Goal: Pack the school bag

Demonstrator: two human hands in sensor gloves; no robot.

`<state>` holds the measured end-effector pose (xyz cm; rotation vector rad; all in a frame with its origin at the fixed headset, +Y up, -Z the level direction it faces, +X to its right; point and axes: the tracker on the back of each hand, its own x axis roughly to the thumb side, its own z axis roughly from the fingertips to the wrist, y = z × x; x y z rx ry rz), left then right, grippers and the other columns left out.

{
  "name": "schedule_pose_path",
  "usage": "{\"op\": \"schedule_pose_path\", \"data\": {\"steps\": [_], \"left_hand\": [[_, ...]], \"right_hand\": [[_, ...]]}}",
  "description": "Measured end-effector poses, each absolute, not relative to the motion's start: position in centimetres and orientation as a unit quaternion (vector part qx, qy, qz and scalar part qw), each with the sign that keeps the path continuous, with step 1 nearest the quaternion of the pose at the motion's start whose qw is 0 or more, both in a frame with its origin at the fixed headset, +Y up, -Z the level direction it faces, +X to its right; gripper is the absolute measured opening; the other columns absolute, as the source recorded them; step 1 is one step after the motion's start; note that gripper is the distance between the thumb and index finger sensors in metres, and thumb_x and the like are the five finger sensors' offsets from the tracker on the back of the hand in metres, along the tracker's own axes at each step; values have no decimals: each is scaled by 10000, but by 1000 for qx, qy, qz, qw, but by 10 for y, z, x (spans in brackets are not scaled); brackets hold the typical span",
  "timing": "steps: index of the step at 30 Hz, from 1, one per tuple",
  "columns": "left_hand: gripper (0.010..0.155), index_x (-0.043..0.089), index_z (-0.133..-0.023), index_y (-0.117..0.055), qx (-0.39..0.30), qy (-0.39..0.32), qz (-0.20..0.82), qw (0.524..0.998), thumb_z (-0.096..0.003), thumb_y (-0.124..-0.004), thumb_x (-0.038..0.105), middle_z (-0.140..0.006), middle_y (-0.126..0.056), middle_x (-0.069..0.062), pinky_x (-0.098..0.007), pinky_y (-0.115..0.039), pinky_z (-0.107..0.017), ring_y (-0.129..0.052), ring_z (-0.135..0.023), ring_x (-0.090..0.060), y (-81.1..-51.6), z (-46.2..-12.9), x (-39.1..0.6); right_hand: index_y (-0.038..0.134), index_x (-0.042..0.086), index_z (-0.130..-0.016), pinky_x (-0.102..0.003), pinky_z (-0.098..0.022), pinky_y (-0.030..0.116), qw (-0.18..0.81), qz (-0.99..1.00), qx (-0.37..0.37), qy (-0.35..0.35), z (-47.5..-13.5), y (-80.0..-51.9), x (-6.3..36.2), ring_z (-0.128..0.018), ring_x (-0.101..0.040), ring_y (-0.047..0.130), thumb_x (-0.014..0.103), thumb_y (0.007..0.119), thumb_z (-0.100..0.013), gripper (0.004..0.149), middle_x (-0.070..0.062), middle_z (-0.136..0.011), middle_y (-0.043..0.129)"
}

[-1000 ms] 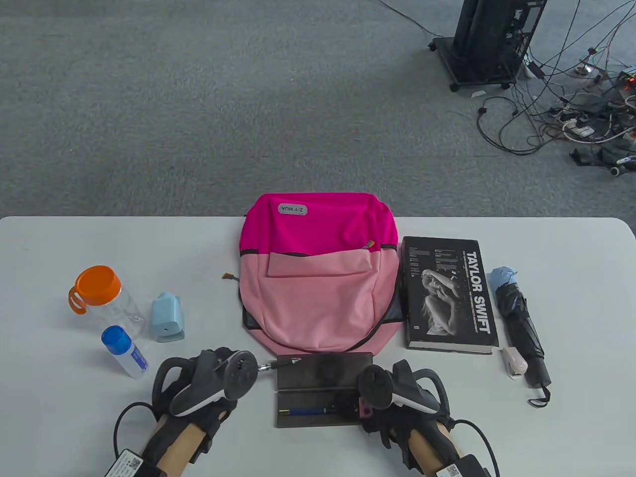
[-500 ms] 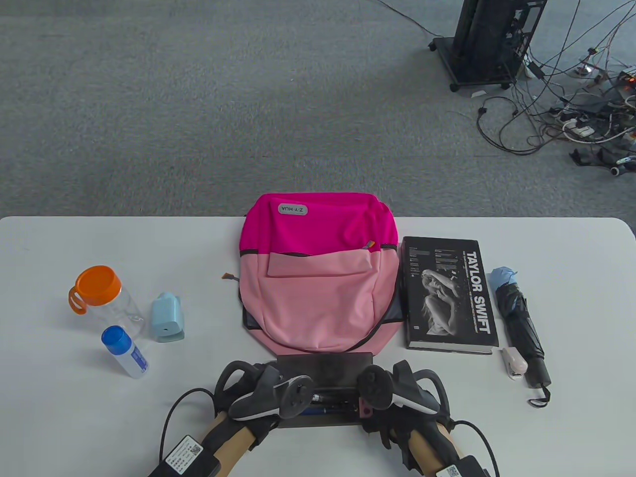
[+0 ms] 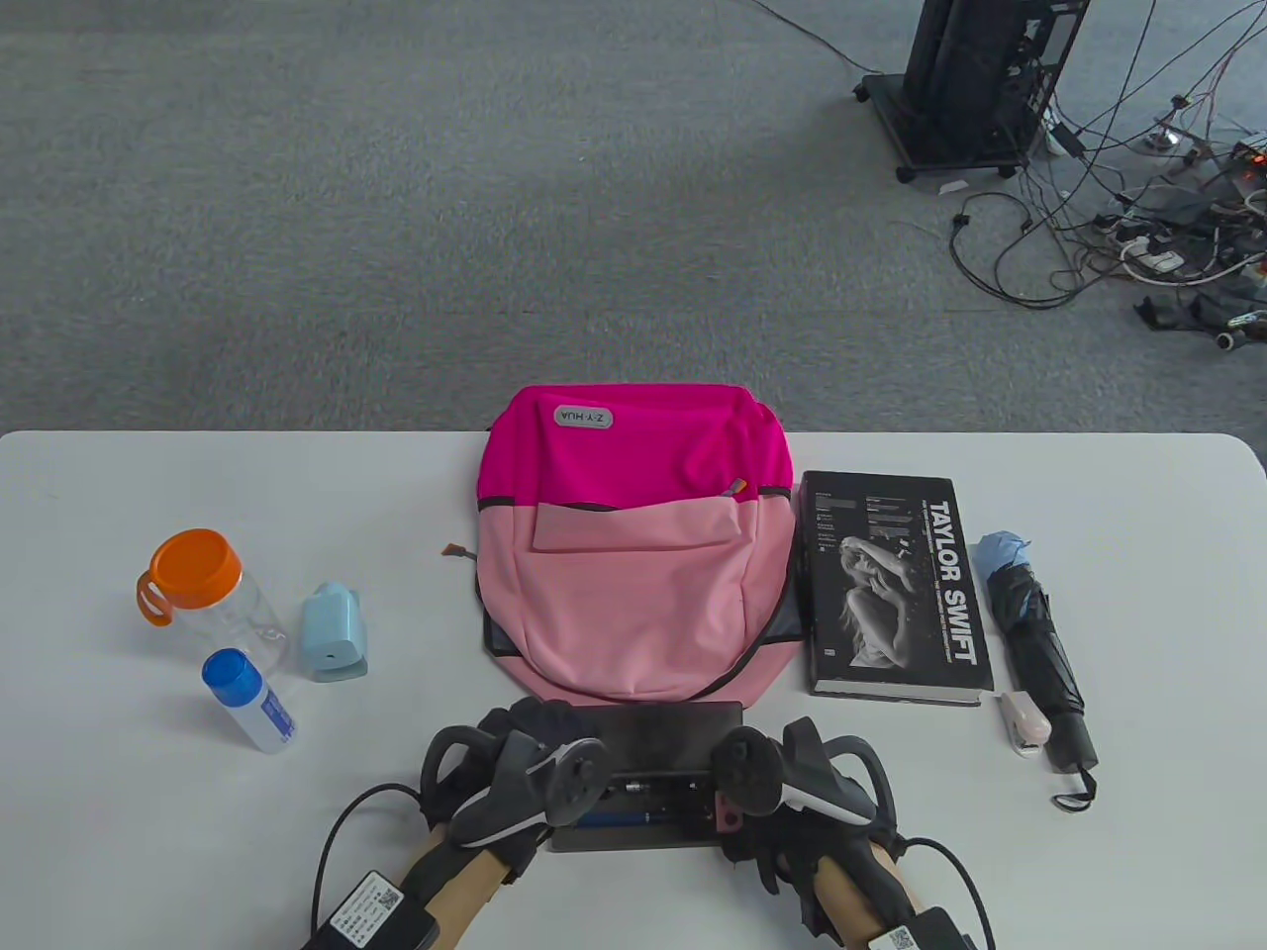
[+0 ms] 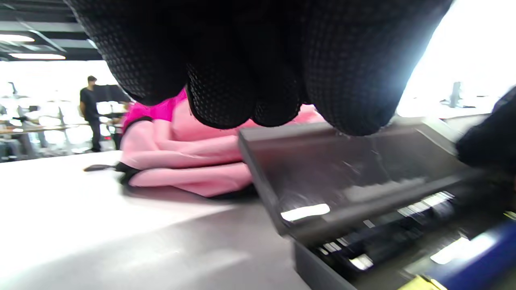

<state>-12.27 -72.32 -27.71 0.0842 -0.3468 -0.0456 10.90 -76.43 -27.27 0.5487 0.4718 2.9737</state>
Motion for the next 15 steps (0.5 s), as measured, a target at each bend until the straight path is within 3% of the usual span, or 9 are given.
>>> {"op": "schedule_pose_path", "data": {"steps": [3,10,15], "left_hand": [[680,231,-1022,-766,17,-142,-31,989,-392,-960,397,-1054,-863,-103,-542,-836,-645,-928,-886,-368,-721,-285,-132],[871,185,-1110,-641,-92,-144,5,985,-359,-971,478,-1144,-759,-183,-563,-807,-666,-883,-931,-415,-742,-304,-136],[857,206,-1077,-698,-31,-168,-64,983,-320,-1004,467,-1052,-853,-94,-546,-831,-652,-926,-883,-357,-750,-300,-119]], "right_hand": [[666,94,-1027,-662,-529,830,41,971,179,154,-273,-764,109,-745,-442,928,384,998,-301,850,-283,-947,804],[680,104,-1017,-662,-524,836,41,972,176,150,-273,-764,109,-737,-440,938,383,1003,-291,842,-279,-937,819],[708,129,-991,-666,-525,835,36,974,176,136,-272,-763,109,-746,-452,941,382,1011,-270,822,-271,-935,829]]}}
